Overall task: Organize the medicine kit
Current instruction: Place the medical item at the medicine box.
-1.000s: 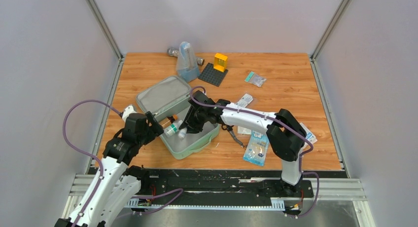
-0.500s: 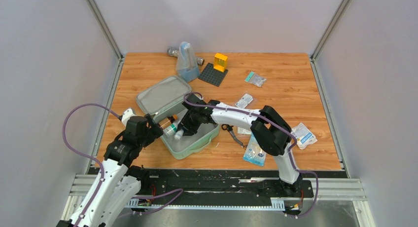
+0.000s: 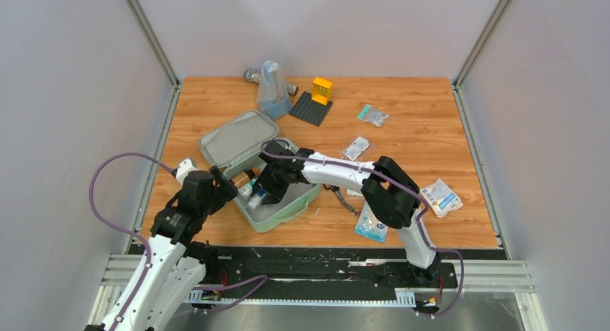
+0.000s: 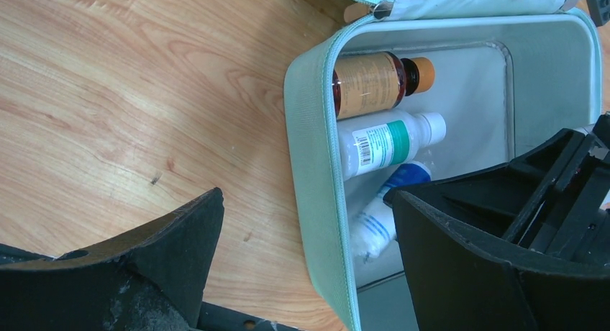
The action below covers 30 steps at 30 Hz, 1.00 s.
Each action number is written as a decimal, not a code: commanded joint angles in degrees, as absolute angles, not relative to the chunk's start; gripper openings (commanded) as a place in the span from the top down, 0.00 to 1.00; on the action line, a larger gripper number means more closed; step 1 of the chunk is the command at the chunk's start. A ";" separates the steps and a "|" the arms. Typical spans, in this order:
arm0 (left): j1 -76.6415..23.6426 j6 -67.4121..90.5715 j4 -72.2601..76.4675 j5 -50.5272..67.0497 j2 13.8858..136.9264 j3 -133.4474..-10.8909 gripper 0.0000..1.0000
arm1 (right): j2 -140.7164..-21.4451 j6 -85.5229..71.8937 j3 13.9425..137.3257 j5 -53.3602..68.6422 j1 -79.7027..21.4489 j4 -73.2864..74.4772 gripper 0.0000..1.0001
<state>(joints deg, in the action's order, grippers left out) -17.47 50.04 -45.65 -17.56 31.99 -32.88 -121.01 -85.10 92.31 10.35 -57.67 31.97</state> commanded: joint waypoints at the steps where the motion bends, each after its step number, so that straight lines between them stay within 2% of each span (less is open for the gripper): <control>1: -17.42 50.92 -44.02 -18.92 31.55 -32.22 0.04 | -120.96 -89.34 95.33 8.84 -58.66 36.02 0.53; 21: -17.43 51.96 -43.59 -17.94 32.08 -32.21 0.04 | -114.40 -74.46 99.57 2.31 -60.64 36.85 0.50; 24: -17.46 51.87 -43.83 -17.73 32.08 -32.40 0.04 | -112.18 -70.61 98.35 -2.38 -60.52 36.98 0.49; 28: -17.42 51.39 -43.43 -16.49 32.23 -32.11 0.05 | -110.99 -58.06 97.57 -6.17 -59.36 36.21 0.48; 30: -17.40 51.03 -42.38 -14.90 32.61 -31.74 0.06 | -111.65 -50.39 97.11 -3.82 -57.99 35.53 0.48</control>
<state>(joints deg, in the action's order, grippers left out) -17.47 50.92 -45.15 -16.47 32.03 -32.29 -114.02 -65.80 97.17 -1.85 -59.83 37.04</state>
